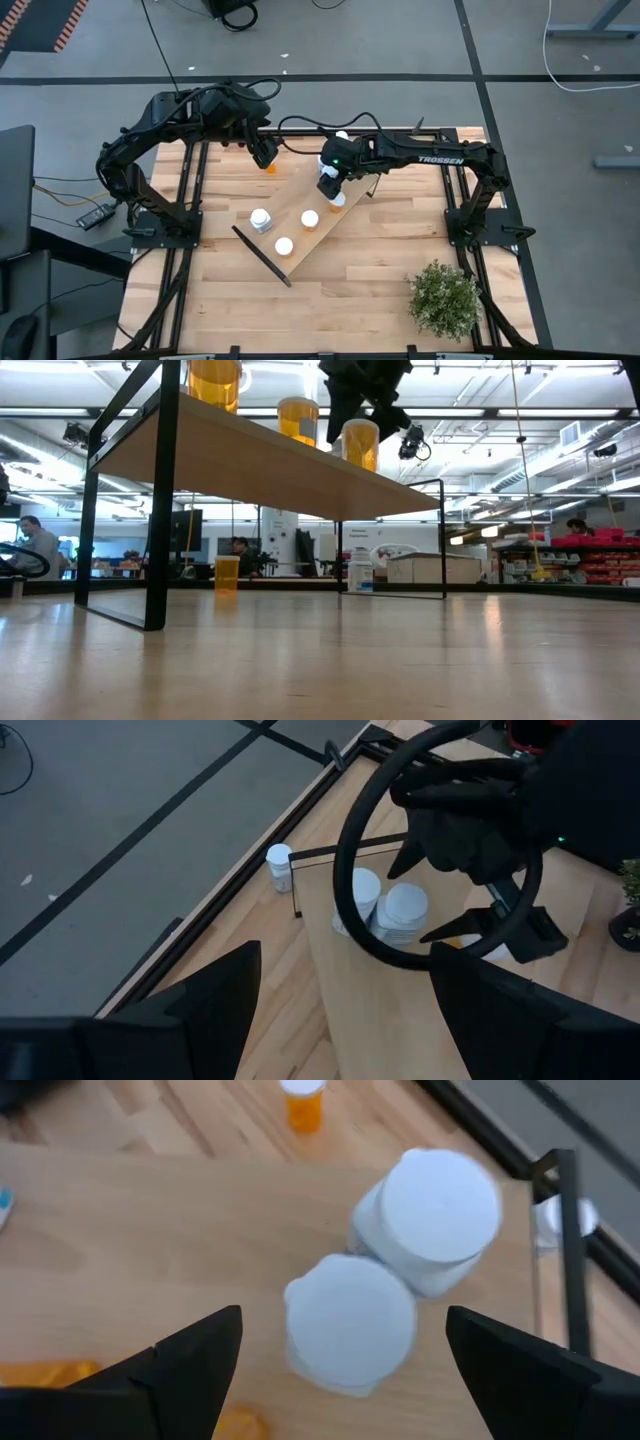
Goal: Pick and place medicine bottles onto shelf by color
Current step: Adjust the white pill bottle on the shelf
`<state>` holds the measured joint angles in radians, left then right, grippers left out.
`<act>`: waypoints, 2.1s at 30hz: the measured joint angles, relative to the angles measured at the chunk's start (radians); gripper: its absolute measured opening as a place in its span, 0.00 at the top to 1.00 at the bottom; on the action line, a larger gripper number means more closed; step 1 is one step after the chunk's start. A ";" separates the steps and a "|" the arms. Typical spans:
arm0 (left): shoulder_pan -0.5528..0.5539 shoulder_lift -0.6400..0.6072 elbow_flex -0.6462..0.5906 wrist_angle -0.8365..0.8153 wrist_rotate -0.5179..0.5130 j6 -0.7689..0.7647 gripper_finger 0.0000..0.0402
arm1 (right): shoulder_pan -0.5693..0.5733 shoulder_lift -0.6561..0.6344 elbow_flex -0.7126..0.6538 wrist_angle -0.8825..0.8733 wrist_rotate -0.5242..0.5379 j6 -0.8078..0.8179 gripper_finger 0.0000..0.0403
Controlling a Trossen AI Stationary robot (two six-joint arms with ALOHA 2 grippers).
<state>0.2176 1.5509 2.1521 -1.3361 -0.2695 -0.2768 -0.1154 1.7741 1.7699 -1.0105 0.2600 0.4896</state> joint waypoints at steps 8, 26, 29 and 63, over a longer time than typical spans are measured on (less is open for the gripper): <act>0.000 0.000 0.000 0.000 0.000 0.001 0.27 | 0.000 0.000 0.000 -0.001 0.029 -0.012 0.12; 0.000 0.000 0.000 0.000 0.000 0.001 0.27 | 0.000 0.000 0.001 -0.027 0.022 -0.025 0.54; 0.000 0.000 0.000 0.000 0.000 0.001 0.27 | 0.000 -0.001 0.003 -0.045 0.004 -0.036 0.55; 0.000 0.000 0.000 -0.031 0.000 0.000 0.27 | -0.002 -0.024 0.055 -0.328 0.053 0.062 0.45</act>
<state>0.2173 1.5513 2.1521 -1.3670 -0.2691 -0.2768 -0.1173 1.7500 1.8248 -1.3384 0.3134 0.5518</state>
